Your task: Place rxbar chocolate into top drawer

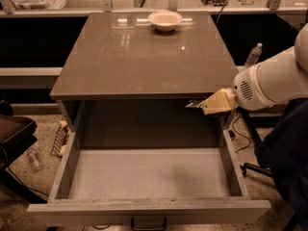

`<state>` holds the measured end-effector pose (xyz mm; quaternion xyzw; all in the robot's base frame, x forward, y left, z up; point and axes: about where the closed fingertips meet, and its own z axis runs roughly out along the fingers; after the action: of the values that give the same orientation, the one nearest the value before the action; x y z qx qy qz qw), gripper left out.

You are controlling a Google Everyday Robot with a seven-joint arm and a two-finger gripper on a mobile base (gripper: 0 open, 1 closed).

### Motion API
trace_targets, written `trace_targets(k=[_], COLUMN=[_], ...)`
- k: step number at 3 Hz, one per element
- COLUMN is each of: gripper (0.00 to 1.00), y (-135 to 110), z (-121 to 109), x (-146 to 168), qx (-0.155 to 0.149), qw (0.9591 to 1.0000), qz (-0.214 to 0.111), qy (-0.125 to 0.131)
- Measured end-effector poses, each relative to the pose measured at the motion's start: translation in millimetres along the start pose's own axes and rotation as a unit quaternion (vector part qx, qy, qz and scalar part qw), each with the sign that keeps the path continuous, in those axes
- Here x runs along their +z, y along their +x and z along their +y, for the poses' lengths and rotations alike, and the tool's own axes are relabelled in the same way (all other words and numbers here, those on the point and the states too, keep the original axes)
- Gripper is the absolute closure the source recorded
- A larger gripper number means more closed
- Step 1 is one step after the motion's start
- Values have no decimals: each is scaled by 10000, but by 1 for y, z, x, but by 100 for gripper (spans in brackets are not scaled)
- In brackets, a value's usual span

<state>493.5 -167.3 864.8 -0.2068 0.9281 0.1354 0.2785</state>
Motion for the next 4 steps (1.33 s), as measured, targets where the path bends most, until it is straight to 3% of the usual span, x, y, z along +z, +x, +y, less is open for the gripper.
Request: trace_targets(k=[2, 3, 4], gripper=[100, 100, 100], y=[28, 38, 43], z=[31, 52, 67], x=[90, 143, 170], qx=[-862, -1142, -1222], qw=[9957, 9900, 9847], qz=[172, -58, -175], qy=[-284, -827, -1231])
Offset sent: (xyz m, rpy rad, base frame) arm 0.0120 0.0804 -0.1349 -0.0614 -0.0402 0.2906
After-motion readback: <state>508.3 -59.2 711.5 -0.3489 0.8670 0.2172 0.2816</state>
